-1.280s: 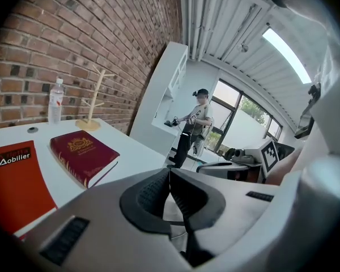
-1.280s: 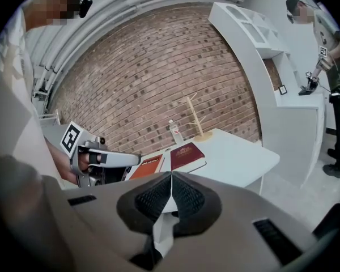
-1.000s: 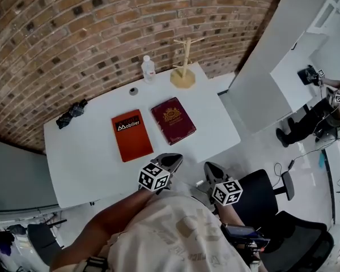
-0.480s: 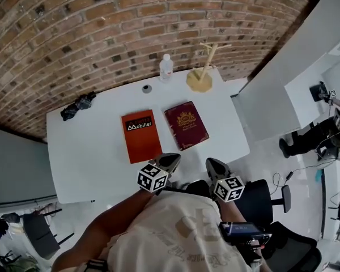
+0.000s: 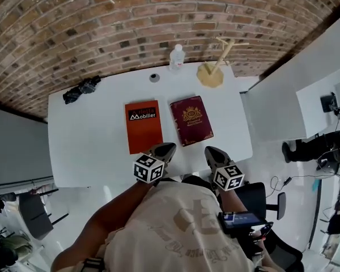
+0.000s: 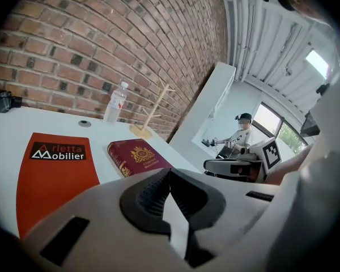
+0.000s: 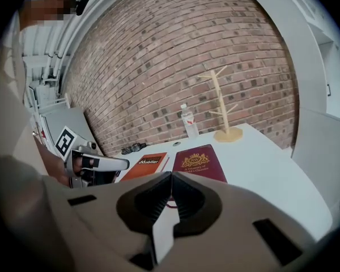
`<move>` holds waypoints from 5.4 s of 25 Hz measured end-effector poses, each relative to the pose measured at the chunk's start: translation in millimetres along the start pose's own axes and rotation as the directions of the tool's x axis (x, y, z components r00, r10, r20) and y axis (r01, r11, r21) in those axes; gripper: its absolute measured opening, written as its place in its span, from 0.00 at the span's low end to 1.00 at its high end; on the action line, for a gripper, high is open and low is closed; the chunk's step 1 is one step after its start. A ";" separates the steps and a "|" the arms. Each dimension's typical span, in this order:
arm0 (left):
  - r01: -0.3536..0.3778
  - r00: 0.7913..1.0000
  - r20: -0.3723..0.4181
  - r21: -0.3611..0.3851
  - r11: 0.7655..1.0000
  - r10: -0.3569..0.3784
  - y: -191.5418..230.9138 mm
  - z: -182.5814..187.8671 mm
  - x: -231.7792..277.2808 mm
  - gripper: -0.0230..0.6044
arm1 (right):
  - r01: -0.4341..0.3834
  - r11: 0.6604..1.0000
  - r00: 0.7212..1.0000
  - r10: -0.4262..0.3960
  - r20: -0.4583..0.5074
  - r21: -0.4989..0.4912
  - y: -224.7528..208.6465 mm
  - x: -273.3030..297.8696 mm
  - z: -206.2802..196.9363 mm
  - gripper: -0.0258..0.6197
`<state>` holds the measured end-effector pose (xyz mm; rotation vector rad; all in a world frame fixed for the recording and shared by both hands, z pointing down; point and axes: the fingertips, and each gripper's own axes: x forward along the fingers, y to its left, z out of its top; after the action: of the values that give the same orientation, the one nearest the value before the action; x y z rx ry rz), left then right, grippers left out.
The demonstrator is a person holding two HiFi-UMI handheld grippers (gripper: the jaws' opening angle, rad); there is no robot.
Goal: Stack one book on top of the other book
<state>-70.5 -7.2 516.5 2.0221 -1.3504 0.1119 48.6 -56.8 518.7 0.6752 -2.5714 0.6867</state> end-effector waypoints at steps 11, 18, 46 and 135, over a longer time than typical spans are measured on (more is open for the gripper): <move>-0.102 0.995 0.014 -0.051 0.993 0.103 10.6 12.6 19.1 0.07 | -0.101 0.995 0.994 0.100 -0.043 -0.019 -31.8 28.5 17.6 0.07; -0.171 0.985 0.000 -0.081 0.982 0.172 22.0 13.6 26.9 0.07 | -0.127 0.992 0.988 0.126 -0.087 -0.009 -52.8 41.7 13.4 0.08; -0.245 0.969 -0.029 -0.216 0.945 0.245 43.3 4.1 41.4 0.07 | -0.086 0.987 0.949 0.039 -0.312 -0.136 -120.7 117.4 -8.4 0.07; -0.224 0.969 -0.225 -0.655 0.721 0.097 74.2 -21.2 124.6 0.60 | -0.174 0.980 0.960 0.146 -0.239 -0.099 -123.3 118.5 -7.7 0.07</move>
<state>-70.0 -108.4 622.6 1.2405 -1.2149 -0.1152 21.3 -187.7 625.5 0.3293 -2.4441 0.6156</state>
